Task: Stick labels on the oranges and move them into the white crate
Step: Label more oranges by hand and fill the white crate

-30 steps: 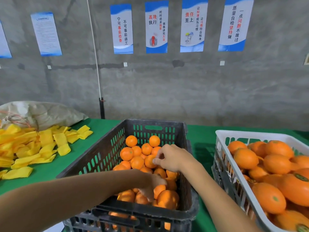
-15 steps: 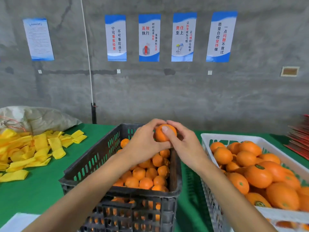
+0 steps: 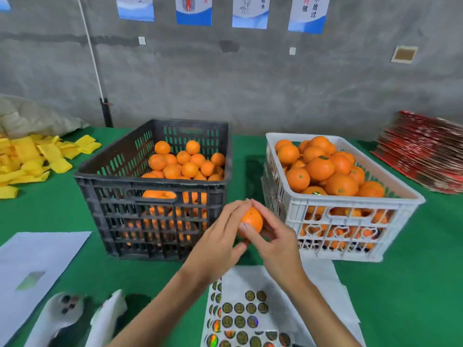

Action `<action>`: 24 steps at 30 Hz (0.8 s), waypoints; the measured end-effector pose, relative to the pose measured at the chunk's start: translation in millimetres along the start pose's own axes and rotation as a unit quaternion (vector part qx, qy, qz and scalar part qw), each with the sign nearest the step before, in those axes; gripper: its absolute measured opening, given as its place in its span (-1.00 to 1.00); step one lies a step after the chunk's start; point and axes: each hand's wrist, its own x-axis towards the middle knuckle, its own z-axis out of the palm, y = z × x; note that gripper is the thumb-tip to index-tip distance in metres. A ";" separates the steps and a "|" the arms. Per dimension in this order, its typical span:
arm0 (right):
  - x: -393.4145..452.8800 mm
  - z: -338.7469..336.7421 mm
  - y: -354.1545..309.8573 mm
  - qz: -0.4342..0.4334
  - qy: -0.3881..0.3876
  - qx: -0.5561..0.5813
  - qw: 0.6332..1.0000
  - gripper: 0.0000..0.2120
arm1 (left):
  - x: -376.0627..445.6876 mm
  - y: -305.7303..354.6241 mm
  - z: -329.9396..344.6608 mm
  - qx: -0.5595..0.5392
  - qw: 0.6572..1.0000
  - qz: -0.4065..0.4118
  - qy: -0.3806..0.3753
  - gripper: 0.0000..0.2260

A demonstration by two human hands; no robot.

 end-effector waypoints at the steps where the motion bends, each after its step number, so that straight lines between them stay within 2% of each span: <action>1: -13.6 -2.0 14.6 0.026 -0.020 -0.009 0.999 -0.51 | -16.5 -5.8 10.6 -0.012 0.999 -0.028 -0.024 -0.38; 4: -47.5 -9.5 52.7 0.111 -0.080 -0.097 0.986 -0.53 | -61.8 -20.2 37.8 -0.033 0.991 -0.112 -0.072 -0.46; 6: -64.5 -15.0 72.7 0.150 -0.104 -0.203 0.962 -0.44 | -87.0 -31.9 51.7 -0.045 0.981 -0.162 -0.094 -0.45; 9: -85.8 -19.2 88.3 0.127 -0.174 -0.310 0.926 -0.34 | -106.8 -40.5 62.4 -0.052 0.974 -0.199 -0.099 -0.41; 12: -98.6 -21.9 99.4 0.088 -0.218 -0.371 0.898 -0.30 | -110.5 -38.6 66.4 -0.044 0.975 -0.196 -0.094 -0.45; 14: -99.8 -23.8 103.1 0.083 -0.214 -0.377 0.897 -0.36 | -111.8 -37.8 66.9 -0.045 0.976 -0.194 -0.089 -0.47; 20: -97.5 -23.8 106.1 0.069 -0.168 -0.338 0.924 -0.63 | -115.2 -37.0 67.3 -0.047 0.976 -0.193 -0.085 -0.44; 24: -102.1 -24.1 107.6 0.044 -0.141 -0.357 0.922 -0.73 | -116.4 -37.1 67.9 -0.054 0.976 -0.195 -0.073 -0.43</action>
